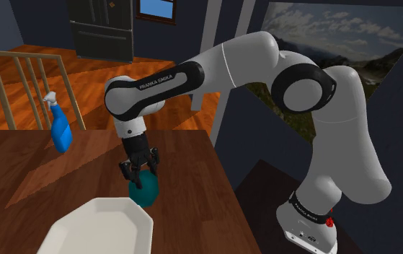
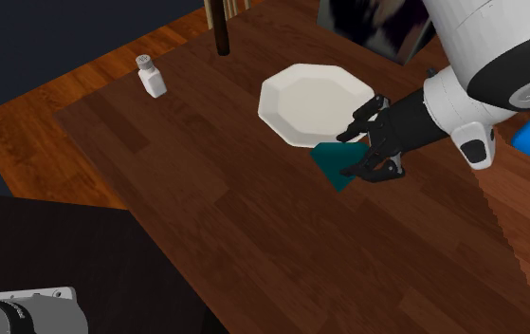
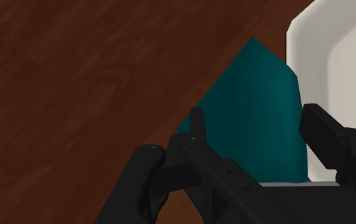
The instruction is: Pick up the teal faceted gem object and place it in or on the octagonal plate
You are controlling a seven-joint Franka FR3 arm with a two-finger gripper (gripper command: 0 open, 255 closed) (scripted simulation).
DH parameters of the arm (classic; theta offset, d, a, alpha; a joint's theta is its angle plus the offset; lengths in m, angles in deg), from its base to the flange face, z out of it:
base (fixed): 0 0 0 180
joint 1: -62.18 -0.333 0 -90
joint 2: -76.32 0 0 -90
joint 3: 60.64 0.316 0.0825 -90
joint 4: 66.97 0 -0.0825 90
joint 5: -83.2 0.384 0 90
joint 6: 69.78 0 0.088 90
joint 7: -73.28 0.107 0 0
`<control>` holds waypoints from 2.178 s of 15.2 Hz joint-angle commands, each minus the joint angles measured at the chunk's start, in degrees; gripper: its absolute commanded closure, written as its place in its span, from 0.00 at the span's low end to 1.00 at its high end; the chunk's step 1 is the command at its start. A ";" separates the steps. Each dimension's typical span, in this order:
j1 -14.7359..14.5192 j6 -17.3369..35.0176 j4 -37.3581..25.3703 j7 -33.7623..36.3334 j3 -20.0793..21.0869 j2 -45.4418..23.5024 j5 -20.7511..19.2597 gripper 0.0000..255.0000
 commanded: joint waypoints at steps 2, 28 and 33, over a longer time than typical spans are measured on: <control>-0.05 0.05 0.07 0.02 0.04 -0.04 0.02 1.00; -3.51 -11.31 -13.41 10.29 2.23 0.75 1.24 1.00; -6.55 -14.82 -25.59 17.02 4.14 -5.61 2.44 1.00</control>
